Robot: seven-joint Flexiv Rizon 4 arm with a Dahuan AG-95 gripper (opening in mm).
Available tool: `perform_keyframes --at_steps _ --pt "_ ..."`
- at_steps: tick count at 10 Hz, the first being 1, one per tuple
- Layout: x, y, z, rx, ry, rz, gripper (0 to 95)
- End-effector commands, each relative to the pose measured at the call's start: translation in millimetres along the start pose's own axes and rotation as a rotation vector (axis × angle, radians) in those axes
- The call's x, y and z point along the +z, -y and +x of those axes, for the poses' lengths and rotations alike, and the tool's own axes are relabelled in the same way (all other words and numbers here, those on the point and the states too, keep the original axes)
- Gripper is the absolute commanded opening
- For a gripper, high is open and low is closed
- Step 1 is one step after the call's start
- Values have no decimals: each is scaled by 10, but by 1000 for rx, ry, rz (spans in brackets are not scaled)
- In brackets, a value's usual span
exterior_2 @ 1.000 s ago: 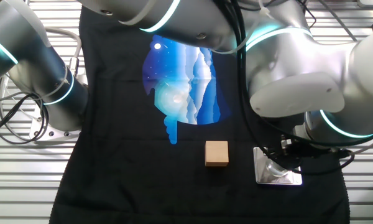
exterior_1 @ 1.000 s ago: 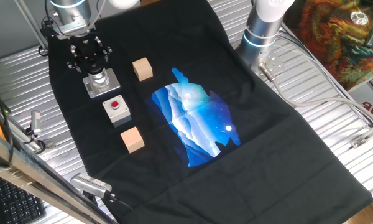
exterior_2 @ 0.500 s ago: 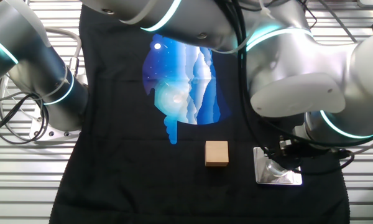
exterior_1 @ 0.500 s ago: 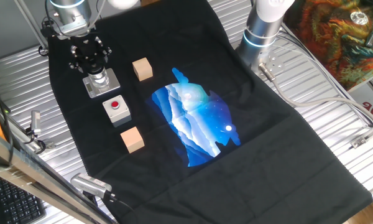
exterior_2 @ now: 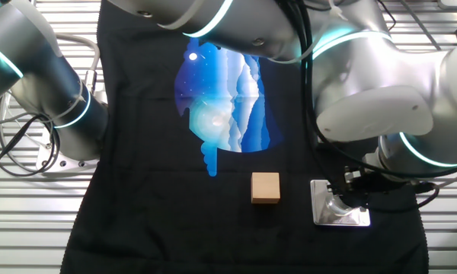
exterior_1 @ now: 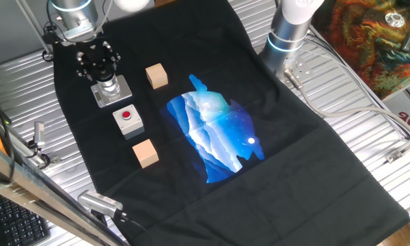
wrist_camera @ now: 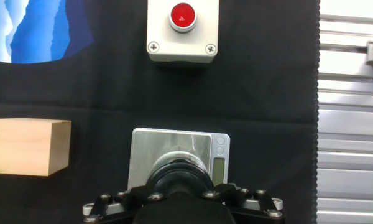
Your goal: Screw the lid onto the jar
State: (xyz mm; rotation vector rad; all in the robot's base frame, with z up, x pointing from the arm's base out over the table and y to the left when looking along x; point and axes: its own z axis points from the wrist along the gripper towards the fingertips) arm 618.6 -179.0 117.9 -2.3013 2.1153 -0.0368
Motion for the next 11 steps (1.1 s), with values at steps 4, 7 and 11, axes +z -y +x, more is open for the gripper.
perform_keyframes --at_steps 4,7,11 --pt "19 3 5 18 3 -1 760" --pt "23 -3 7 17 -4 -1 760" --pt "38 -29 19 26 -1 6 760"
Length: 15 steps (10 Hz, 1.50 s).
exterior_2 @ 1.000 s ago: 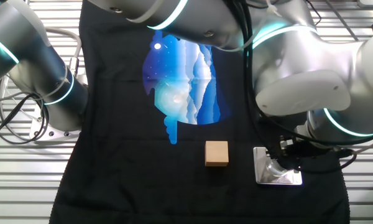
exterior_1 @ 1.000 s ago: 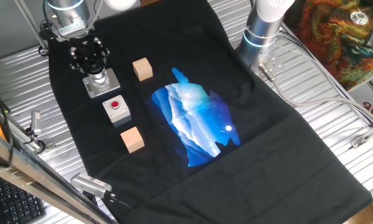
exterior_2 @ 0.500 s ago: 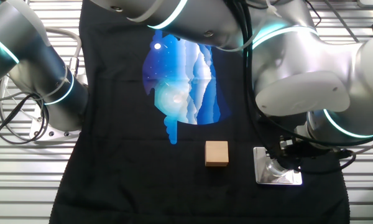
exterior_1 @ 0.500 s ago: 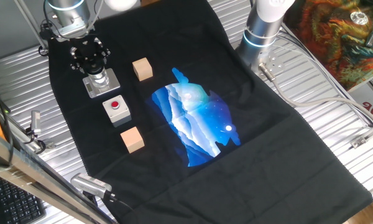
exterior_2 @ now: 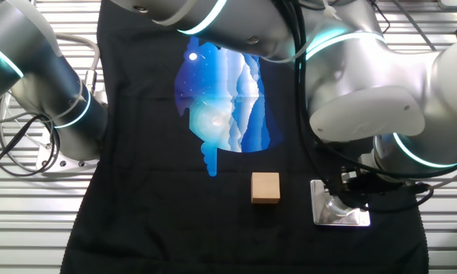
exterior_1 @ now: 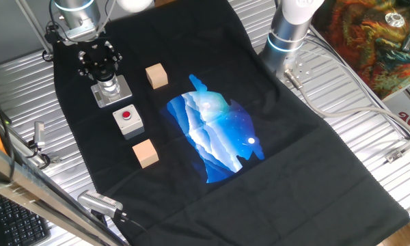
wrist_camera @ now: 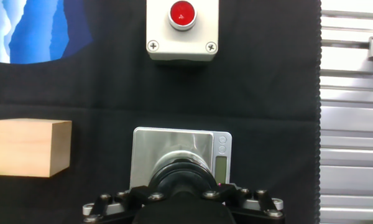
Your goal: Screw the lid onto the jar
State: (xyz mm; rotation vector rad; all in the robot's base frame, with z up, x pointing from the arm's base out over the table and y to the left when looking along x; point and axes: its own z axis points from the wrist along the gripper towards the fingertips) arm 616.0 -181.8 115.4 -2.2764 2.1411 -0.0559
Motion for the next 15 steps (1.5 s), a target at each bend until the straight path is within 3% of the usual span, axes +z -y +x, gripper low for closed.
perform_keyframes --at_steps 1,10,11,13,15 --pt "10 0 -6 6 6 -2 760" --pt "0 1 -7 33 8 -13 760" --pt "0 1 -7 37 7 -12 570" --pt "0 1 -7 47 7 -11 570" --pt "-1 1 -7 59 5 -11 190"
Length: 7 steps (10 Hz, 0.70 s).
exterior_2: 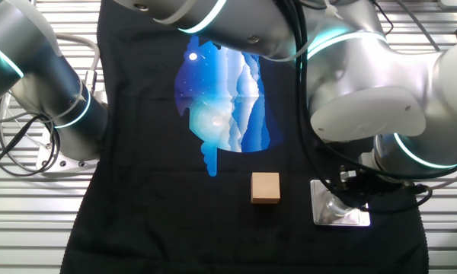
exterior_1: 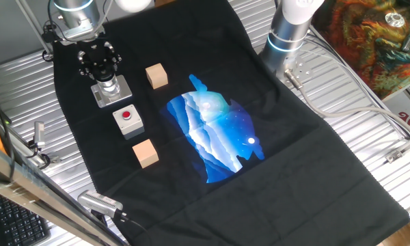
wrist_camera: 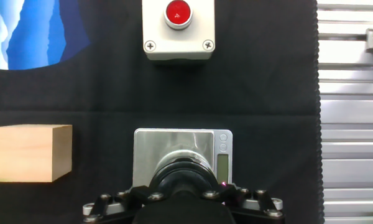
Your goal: Screw the lid onto the jar
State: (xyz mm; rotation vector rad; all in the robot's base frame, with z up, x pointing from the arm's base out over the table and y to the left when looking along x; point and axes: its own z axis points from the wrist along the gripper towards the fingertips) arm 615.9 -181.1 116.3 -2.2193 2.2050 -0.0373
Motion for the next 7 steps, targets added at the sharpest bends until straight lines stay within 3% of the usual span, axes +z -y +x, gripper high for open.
perform_keyframes --at_steps 1,2,3,7 --pt "7 1 1 13 0 -8 190" --pt "6 1 1 16 -1 -4 190" --pt "6 1 1 24 -6 2 0" --pt "6 0 2 39 -6 4 0"
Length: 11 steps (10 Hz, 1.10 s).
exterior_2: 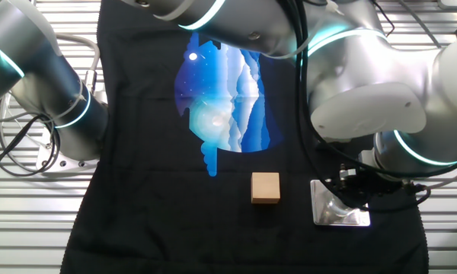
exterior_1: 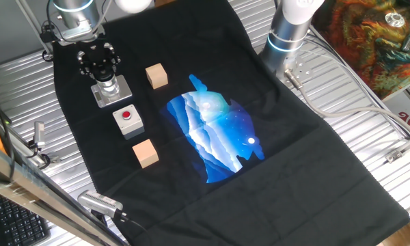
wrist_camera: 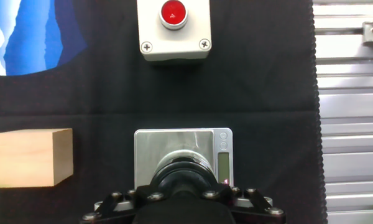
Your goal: Screw the lid onto the jar
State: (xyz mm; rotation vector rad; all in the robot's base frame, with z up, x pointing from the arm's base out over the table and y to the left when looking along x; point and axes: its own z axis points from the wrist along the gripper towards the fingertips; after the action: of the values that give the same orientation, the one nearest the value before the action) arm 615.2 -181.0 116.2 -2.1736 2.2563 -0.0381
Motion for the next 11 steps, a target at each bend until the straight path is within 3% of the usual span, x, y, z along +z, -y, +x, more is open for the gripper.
perform_keyframes --at_steps 1,11 --pt "4 8 1 -1 -2 6 0" --pt "1 8 6 52 -3 -4 0"
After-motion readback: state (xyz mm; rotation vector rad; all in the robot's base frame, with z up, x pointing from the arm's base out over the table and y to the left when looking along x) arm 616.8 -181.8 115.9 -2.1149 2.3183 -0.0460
